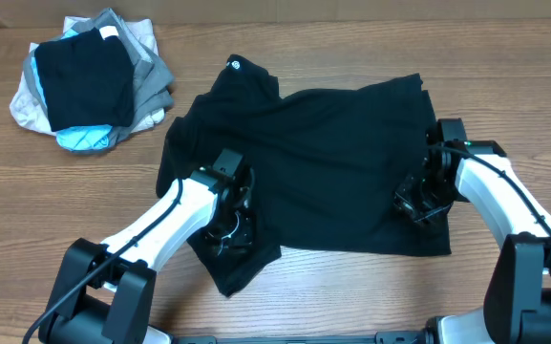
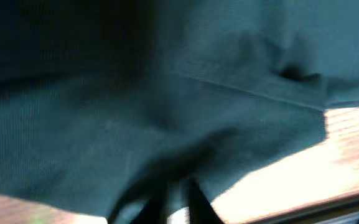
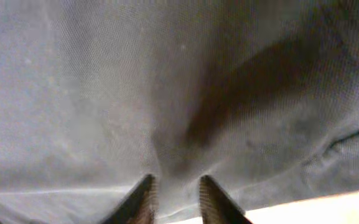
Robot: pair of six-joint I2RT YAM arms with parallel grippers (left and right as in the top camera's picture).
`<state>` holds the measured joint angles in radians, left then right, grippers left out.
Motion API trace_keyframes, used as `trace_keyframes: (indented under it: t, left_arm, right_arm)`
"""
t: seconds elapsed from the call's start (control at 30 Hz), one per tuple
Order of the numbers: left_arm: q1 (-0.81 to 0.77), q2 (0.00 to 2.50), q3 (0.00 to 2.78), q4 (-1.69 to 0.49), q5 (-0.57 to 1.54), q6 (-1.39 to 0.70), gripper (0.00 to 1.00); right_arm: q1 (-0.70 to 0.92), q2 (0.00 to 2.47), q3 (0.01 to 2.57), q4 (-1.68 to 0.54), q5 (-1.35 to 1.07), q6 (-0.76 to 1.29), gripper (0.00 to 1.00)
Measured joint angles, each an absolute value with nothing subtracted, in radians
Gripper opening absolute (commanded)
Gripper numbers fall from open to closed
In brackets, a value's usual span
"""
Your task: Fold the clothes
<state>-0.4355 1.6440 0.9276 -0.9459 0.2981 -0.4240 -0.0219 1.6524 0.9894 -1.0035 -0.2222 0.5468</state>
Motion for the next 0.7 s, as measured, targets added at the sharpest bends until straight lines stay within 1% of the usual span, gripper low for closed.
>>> trace_keyframes:
  t: [0.07, 0.27, 0.4, 0.7]
  left_arm:
    - [-0.429, 1.644, 0.913, -0.930, 0.297, -0.428, 0.04]
    - [-0.423, 1.644, 0.874, -0.908, 0.297, -0.440, 0.04]
    - [-0.423, 1.644, 0.844, -0.907, 0.298, -0.449, 0.04]
    - [-0.423, 1.643, 0.761, -0.903, 0.324, -0.466, 0.04]
  right_arm:
    - [-0.028, 1.652, 0.968, -0.978, -0.231, 0.543, 0.13]
    - [-0.033, 1.652, 0.916, -0.904, -0.245, 0.547, 0.13]
    - [-0.041, 1.652, 0.882, -0.889, -0.255, 0.564, 0.05]
    - [-0.157, 1.652, 0.869, -0.900, -0.258, 0.576, 0.04]
